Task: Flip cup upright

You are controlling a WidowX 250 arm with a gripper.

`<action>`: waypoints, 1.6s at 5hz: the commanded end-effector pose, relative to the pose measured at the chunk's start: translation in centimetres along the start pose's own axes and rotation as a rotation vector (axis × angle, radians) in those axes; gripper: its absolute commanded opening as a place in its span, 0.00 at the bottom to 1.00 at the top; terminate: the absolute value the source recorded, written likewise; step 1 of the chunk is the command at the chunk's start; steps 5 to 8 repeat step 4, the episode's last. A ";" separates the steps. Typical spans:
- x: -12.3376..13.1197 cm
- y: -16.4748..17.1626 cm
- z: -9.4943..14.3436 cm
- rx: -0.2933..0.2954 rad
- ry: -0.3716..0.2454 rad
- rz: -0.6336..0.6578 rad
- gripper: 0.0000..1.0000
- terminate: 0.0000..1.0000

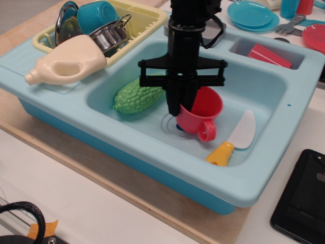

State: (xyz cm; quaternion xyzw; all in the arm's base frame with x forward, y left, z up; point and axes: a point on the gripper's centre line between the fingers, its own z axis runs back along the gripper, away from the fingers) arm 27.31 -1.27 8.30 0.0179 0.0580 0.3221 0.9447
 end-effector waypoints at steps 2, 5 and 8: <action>0.5 0.2 1.1 -0.126 -0.011 -0.027 1.00 0.00; 0.5 0.2 1.1 -0.126 -0.011 -0.027 1.00 1.00; 0.5 0.2 1.1 -0.126 -0.011 -0.027 1.00 1.00</action>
